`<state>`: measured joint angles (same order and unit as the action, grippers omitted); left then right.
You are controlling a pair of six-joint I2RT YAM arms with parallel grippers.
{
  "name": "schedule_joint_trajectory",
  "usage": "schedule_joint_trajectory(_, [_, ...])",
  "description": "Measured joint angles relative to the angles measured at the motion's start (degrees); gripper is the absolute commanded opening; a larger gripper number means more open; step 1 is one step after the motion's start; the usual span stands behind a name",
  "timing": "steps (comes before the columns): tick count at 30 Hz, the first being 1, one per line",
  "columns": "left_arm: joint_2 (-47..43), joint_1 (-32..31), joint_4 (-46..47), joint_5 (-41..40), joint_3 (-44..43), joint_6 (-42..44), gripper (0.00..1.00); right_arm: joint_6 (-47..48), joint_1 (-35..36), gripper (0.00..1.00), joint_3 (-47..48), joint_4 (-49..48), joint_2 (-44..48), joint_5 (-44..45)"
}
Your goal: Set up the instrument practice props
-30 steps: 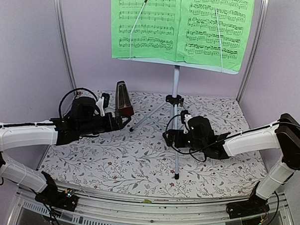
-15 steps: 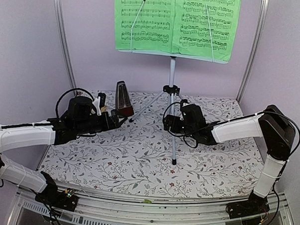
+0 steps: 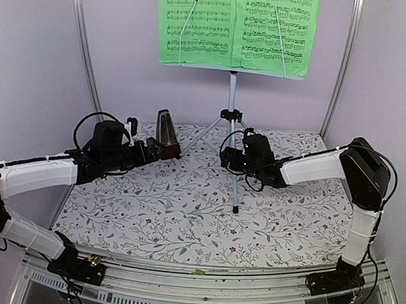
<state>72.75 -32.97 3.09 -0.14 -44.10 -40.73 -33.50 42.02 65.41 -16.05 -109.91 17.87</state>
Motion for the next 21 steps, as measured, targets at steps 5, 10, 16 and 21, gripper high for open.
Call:
schedule_joint_trajectory(5, [5.5, 1.3, -2.0, -5.3, -8.2, 0.9, 0.96, 1.2, -0.6, 0.99, 0.3, -0.1, -0.2, -1.6])
schedule_joint_trajectory(10, [13.0, 2.7, -2.8, -11.7, -17.1, 2.2, 0.96, 2.5, -1.0, 0.99, -0.2, 0.0, 1.3, -4.8])
schedule_joint_trajectory(16, [23.9, 4.0, -4.7, -17.4, -27.8, 3.0, 0.96, 3.7, -0.9, 0.99, -4.5, 0.0, 10.0, -7.9])
schedule_joint_trajectory(21, [34.0, 4.3, -7.5, -20.5, -38.4, 3.6, 0.96, 4.0, -0.9, 0.99, -10.5, -0.7, 19.1, -8.8])
